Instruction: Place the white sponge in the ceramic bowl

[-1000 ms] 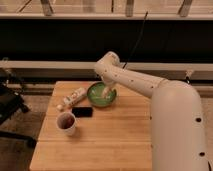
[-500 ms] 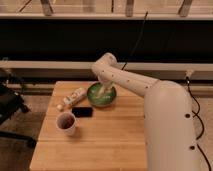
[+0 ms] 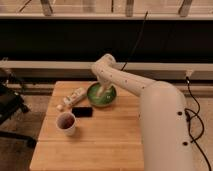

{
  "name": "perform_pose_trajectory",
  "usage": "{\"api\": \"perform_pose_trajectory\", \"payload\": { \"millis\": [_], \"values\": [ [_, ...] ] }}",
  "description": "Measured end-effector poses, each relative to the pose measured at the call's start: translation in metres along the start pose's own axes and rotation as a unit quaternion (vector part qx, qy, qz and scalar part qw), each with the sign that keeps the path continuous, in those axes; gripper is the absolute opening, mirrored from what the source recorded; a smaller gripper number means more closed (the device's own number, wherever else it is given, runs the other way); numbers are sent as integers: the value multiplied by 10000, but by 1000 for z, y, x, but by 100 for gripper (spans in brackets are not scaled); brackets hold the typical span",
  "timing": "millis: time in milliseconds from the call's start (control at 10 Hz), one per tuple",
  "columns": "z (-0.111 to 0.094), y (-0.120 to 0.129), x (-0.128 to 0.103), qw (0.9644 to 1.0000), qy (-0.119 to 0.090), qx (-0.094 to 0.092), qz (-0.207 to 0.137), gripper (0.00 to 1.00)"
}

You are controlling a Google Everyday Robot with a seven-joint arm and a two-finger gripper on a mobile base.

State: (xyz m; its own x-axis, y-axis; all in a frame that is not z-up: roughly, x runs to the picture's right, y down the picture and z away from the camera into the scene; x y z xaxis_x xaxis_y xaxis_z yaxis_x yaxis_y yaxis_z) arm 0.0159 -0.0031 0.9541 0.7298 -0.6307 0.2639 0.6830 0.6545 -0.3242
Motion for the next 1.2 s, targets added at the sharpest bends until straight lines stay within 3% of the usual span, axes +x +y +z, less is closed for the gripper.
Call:
{"api": "perform_pose_trajectory", "payload": {
  "millis": [500,1200],
  "values": [
    [8,0,1,10000,-45,-48,30,76],
    [-2,-2,6,9999,-29,65,104,80]
  ]
}}
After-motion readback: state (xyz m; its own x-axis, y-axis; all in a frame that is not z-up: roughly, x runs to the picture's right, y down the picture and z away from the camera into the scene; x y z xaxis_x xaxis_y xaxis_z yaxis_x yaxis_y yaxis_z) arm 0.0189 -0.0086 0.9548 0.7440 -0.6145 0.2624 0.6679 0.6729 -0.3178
